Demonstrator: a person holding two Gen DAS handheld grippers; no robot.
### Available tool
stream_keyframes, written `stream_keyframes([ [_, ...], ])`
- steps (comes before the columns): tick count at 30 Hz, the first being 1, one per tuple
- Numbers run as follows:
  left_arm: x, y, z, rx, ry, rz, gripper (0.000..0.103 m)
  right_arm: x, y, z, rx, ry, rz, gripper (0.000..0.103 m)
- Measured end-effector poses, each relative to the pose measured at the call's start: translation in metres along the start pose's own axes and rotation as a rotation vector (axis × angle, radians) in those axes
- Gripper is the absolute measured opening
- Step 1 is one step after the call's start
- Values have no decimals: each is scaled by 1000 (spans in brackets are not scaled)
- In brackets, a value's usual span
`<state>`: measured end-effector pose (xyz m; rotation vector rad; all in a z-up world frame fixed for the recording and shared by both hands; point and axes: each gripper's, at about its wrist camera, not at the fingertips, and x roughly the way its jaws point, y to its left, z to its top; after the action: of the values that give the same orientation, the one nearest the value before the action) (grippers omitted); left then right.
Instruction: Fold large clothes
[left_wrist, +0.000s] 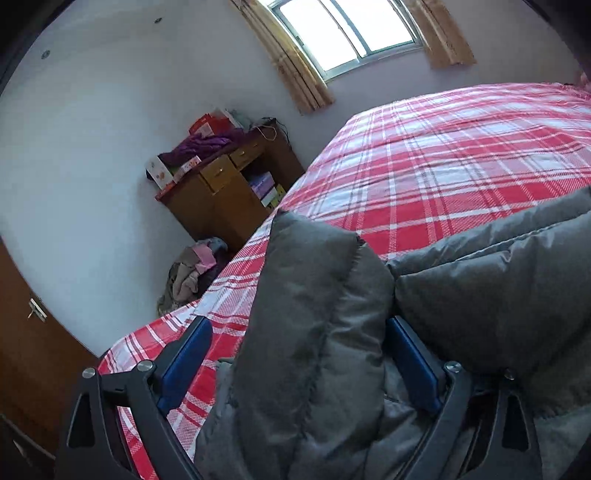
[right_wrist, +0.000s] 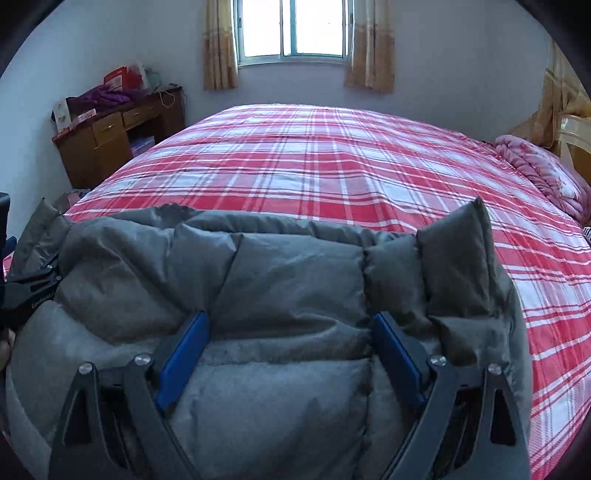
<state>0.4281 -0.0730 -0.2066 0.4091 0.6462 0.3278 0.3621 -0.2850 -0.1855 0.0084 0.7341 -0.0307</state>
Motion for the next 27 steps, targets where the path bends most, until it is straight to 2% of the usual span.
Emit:
stream_keyframes([
  [4, 11, 0, 0, -13, 42, -24, 100, 5, -3, -3, 25, -4, 16, 92],
  [10, 14, -4, -2, -4, 54, -29, 101, 12, -4, -7, 43, 15, 18, 93],
  [27, 14, -16, -5, 82, 60, 53, 102, 28, 2, -12, 16, 107, -56, 95],
])
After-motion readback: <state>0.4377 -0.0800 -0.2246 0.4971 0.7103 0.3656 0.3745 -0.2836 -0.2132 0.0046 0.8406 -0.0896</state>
